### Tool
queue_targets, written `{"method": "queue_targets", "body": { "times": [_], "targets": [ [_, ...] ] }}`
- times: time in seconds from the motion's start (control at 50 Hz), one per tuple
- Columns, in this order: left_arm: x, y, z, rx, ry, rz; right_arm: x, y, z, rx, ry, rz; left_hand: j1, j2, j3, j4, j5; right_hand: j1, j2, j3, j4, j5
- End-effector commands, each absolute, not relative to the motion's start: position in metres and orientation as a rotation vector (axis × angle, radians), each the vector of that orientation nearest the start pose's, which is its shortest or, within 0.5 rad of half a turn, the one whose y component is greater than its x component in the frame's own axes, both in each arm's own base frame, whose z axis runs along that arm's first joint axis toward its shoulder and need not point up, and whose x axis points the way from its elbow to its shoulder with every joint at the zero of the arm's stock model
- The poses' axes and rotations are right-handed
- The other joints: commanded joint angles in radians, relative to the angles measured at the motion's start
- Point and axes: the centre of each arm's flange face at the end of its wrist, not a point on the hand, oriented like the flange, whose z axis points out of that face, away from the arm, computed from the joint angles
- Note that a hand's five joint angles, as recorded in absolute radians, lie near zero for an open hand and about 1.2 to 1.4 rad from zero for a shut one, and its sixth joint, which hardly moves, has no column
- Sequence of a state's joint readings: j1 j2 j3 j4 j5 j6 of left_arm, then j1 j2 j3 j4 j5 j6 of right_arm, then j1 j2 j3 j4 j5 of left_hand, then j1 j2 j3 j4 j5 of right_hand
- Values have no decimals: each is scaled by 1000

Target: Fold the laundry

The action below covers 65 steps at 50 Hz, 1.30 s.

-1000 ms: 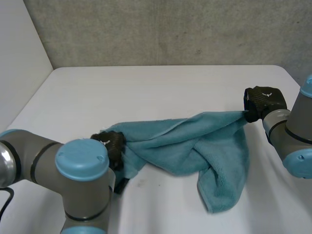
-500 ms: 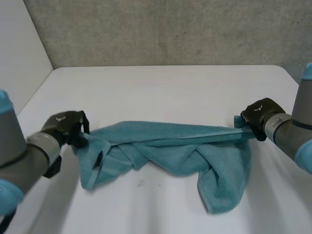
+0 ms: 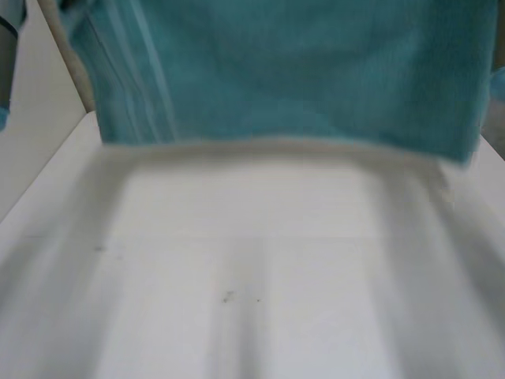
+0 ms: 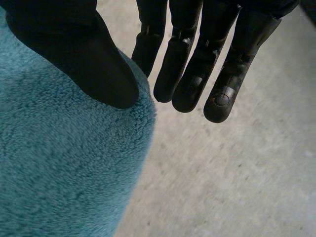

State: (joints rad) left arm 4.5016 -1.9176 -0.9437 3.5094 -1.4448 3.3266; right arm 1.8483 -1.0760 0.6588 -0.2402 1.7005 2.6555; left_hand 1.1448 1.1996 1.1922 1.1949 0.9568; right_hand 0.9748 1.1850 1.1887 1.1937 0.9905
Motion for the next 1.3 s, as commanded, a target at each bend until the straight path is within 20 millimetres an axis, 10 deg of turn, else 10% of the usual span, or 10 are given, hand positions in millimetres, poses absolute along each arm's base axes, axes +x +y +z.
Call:
{"method": "queue_targets", "body": {
  "times": [0.02,0.26,0.44,0.64,0.74,1.02,1.3],
  "targets": [
    [-220,-369,397,446,1501,-2902,231,-350,399,-511,1595,-2883,251,197,204,201,265,421,211,208,203,231],
    [-198,-339,226,620,2229,-2422,226,-301,254,-775,2041,-2332,251,197,204,201,265,421,211,208,203,231],
    [-186,-304,164,833,2425,-2124,221,-281,190,-872,2210,-2092,251,197,204,201,265,421,211,208,203,231],
    [-187,-278,164,1029,2478,-1886,221,-279,185,-861,2222,-2067,-12,-66,-59,-62,2,421,211,208,203,231],
    [-190,-264,191,1064,2444,-1905,221,-278,183,-861,2228,-2058,-601,-656,-648,-651,-588,421,211,208,203,231],
    [-219,-229,237,1091,2412,-2128,219,-277,181,-857,2239,-2053,-902,-957,-949,-952,-889,421,211,208,203,231],
    [-225,-250,191,632,2646,-1887,219,-275,179,-861,2246,-2041,-887,-942,-935,-937,-874,421,211,208,203,231]
  ]
}}
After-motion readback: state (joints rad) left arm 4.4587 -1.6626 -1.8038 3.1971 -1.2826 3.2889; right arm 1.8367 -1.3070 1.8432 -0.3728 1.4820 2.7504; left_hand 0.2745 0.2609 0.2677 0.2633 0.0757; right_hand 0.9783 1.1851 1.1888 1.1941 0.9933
